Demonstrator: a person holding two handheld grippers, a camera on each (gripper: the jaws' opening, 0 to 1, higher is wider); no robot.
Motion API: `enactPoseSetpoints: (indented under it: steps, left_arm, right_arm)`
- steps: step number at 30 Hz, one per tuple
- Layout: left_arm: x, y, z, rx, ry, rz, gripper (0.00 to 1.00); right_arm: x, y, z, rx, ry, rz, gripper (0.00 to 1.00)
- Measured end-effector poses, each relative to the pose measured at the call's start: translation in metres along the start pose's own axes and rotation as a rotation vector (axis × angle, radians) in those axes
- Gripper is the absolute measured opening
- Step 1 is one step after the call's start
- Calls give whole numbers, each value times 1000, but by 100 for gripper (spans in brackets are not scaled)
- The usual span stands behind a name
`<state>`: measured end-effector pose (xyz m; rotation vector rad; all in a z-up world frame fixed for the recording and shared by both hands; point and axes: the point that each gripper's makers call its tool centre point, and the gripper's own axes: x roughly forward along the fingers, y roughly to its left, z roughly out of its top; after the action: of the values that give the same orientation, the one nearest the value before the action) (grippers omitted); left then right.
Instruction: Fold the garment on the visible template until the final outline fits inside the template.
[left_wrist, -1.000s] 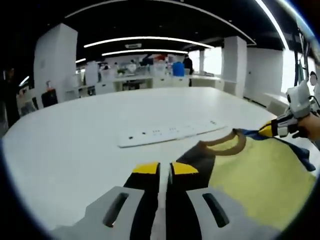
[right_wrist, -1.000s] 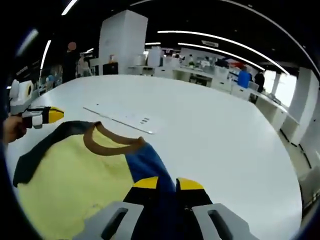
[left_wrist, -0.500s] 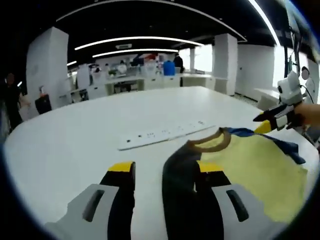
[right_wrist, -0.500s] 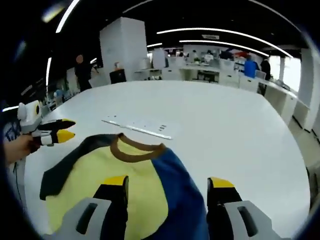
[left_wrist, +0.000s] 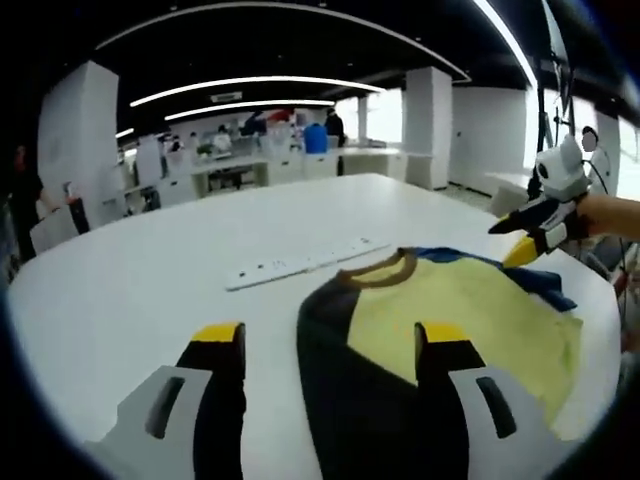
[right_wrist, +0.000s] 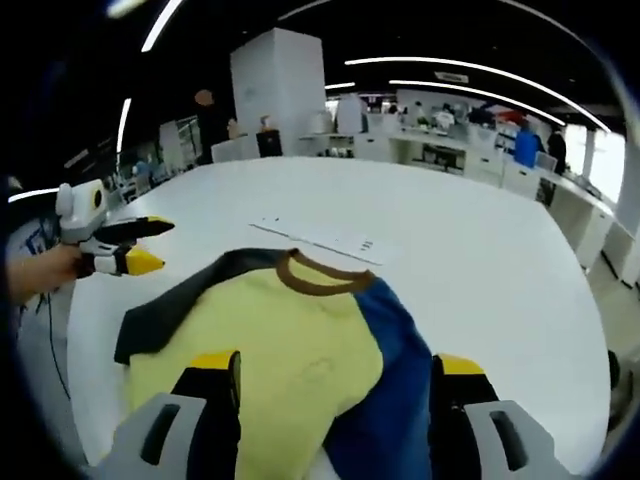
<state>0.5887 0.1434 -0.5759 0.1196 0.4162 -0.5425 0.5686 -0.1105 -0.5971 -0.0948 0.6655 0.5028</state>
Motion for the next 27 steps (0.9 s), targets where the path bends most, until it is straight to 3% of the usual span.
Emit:
enactPoseSetpoints:
  steps: [11, 27]
  left_arm:
    - [-44, -13, -22, -100, 3, -23, 71]
    - [-79, -15, -67, -86, 91, 44, 64]
  right_arm:
    - [-38, 9, -27, -36, 3, -18, 77]
    - [-88, 2, -69, 61, -13, -96, 77]
